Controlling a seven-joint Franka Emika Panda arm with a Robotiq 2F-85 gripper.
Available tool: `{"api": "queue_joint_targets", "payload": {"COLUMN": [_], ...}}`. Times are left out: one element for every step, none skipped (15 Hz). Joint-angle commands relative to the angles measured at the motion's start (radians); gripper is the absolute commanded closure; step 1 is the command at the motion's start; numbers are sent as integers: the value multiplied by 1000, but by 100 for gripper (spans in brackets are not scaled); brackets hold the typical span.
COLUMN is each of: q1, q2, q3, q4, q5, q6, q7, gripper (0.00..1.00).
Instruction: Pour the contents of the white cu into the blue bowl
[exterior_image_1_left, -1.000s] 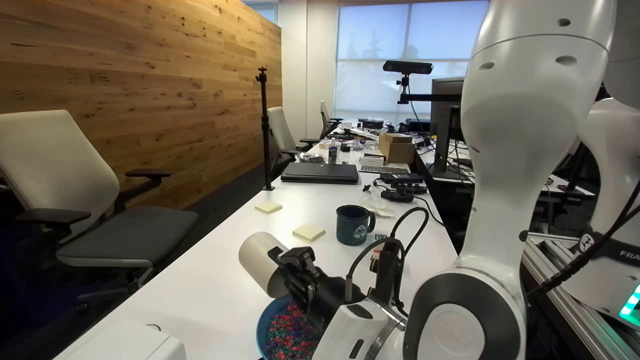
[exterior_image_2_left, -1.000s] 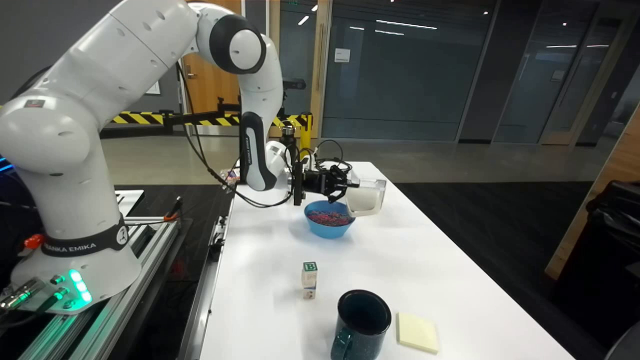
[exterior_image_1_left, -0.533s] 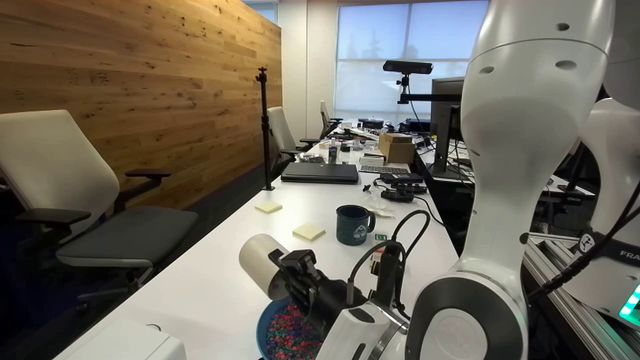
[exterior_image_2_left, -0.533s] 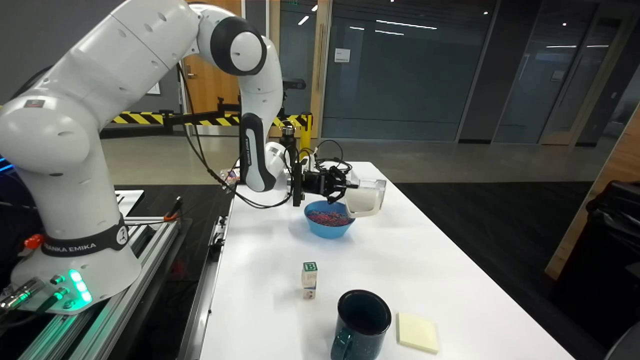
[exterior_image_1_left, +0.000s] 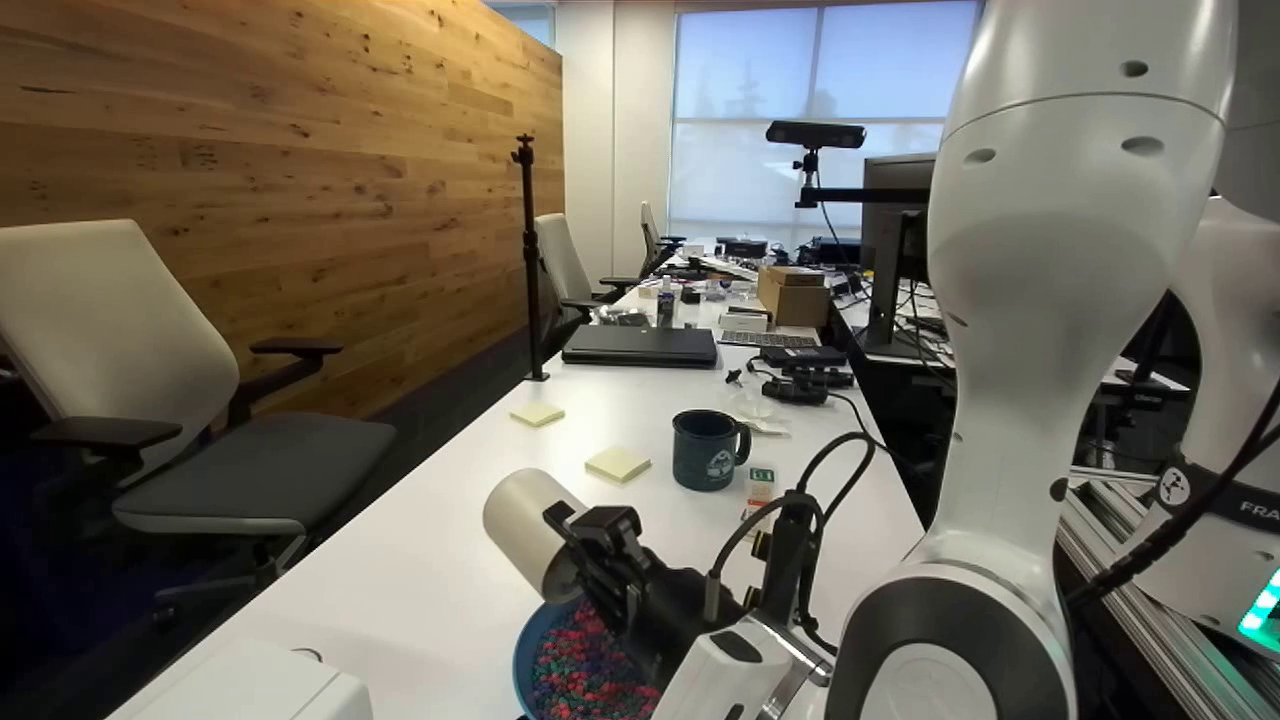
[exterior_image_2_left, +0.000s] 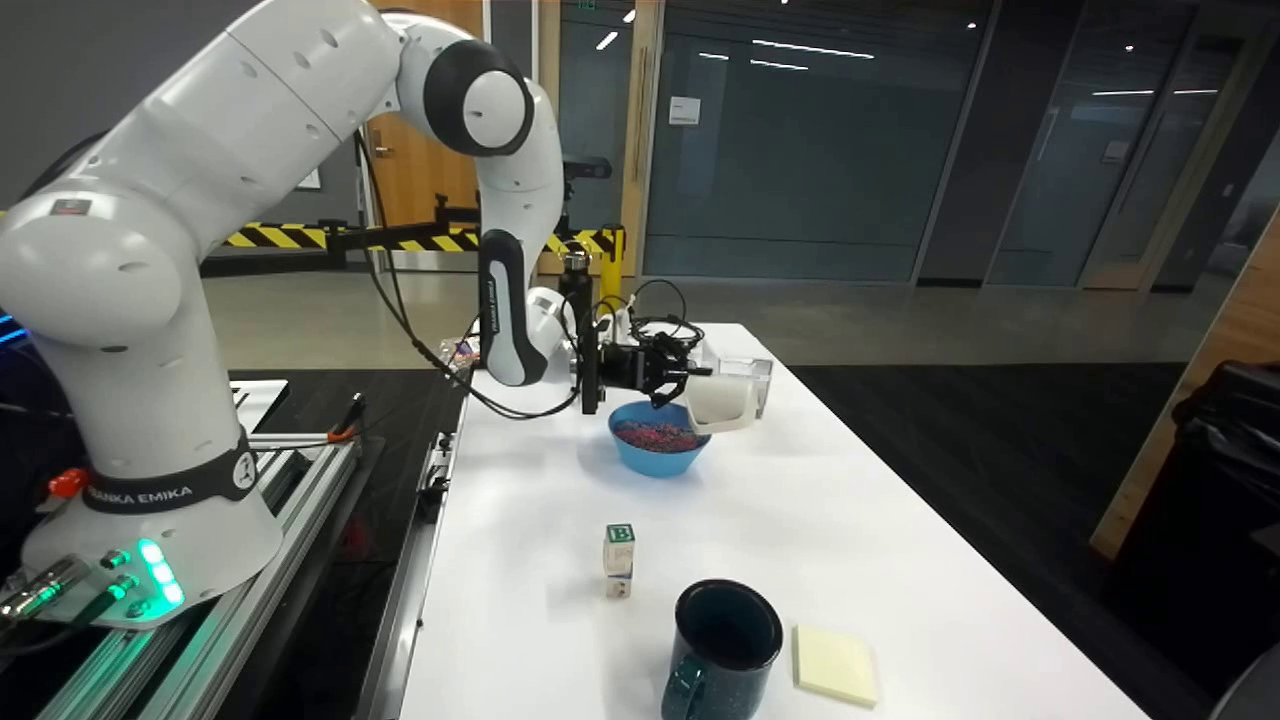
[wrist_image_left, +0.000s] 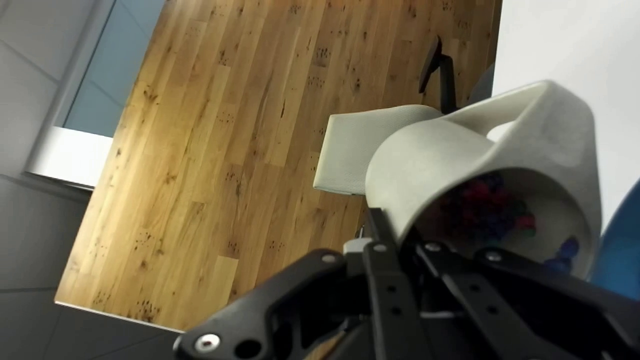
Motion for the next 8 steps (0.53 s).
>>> {"api": "queue_joint_targets", "payload": {"q1": [13,14,16,18,19,23,26,28], "q2": [12,16,17,21,25,28,32,36], "q3": [0,1,2,1,0,-3,-4,-4], "q4": [-21,-21,-24,-23,-22,-22,-22,-21], "q5": [-38,-38,-38,-39,-41,-46,-49,-51], "q6": [-85,-97,-108,-119,-130,-144,-155,-166], "q7": [41,43,47,52,58,64,67,70], "gripper": [99,99,99,99,99,99,99,99]}}
